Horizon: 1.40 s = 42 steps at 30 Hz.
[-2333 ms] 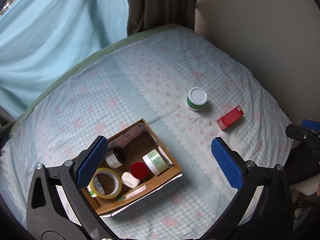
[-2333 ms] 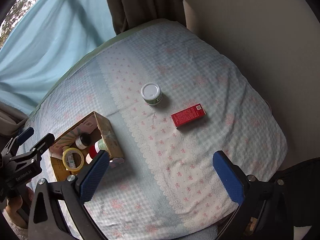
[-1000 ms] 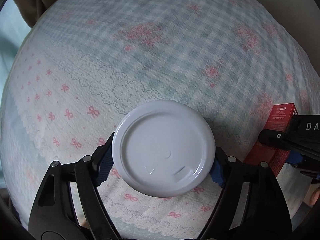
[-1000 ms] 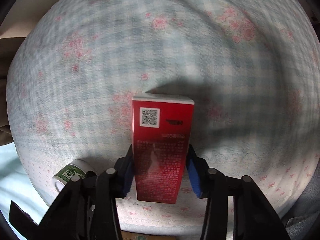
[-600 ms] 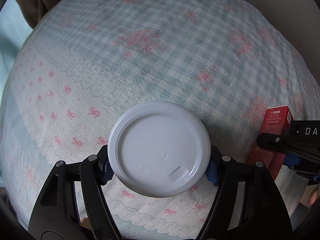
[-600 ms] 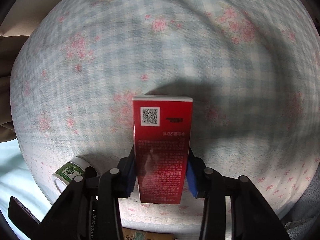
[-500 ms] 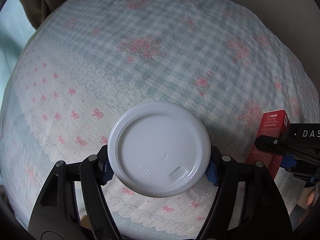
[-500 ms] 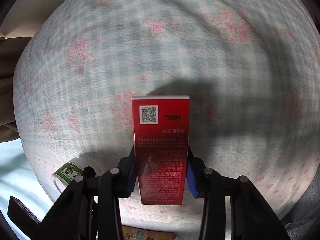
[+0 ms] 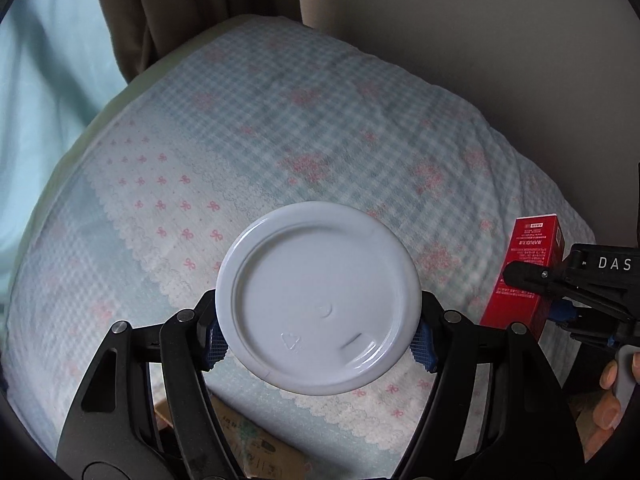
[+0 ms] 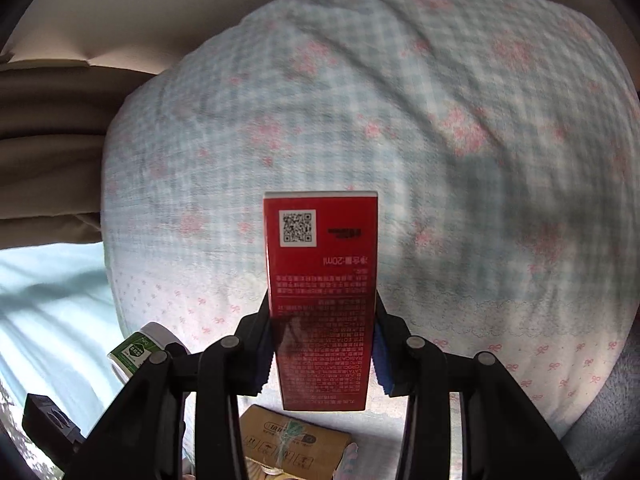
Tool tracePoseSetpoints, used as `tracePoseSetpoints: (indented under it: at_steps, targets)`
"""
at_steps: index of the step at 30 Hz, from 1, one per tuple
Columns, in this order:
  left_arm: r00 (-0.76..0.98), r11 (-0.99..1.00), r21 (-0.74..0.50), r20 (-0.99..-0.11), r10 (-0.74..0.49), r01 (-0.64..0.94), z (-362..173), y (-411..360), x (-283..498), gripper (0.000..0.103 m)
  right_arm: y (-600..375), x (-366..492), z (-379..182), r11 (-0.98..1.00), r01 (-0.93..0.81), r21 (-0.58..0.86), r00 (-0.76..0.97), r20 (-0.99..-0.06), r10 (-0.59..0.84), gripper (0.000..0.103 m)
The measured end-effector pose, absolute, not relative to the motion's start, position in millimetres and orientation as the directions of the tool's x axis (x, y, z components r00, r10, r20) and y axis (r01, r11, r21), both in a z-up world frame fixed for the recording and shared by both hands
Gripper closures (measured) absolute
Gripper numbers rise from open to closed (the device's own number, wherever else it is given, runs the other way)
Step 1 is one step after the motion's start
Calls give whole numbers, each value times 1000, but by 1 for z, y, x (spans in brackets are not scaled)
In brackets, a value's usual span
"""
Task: Organize rigid objects
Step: 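Carry the white-lidded jar and red carton into the box and release both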
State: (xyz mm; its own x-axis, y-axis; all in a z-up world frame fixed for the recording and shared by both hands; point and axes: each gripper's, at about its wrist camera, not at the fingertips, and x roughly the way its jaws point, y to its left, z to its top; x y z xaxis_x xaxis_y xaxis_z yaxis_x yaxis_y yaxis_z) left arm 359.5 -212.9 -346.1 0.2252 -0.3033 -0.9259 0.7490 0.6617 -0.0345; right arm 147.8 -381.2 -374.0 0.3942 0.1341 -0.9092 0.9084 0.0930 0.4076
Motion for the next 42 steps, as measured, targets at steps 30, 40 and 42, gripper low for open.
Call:
tracePoseSetpoints:
  at_steps: [30, 40, 42]
  targets:
    - [410, 949, -83, -888, -209, 305, -230, 118, 268, 35, -119, 242, -230, 811, 276, 516, 398, -829, 392, 66]
    - [308, 987, -94, -942, -131, 133, -319, 169, 274, 35, -37, 297, -319, 847, 126, 516, 172, -852, 494, 66]
    - [284, 988, -91, -951, -123, 123, -336, 169, 278, 35, -28, 307, -342, 856, 119, 503, 126, -863, 489, 66]
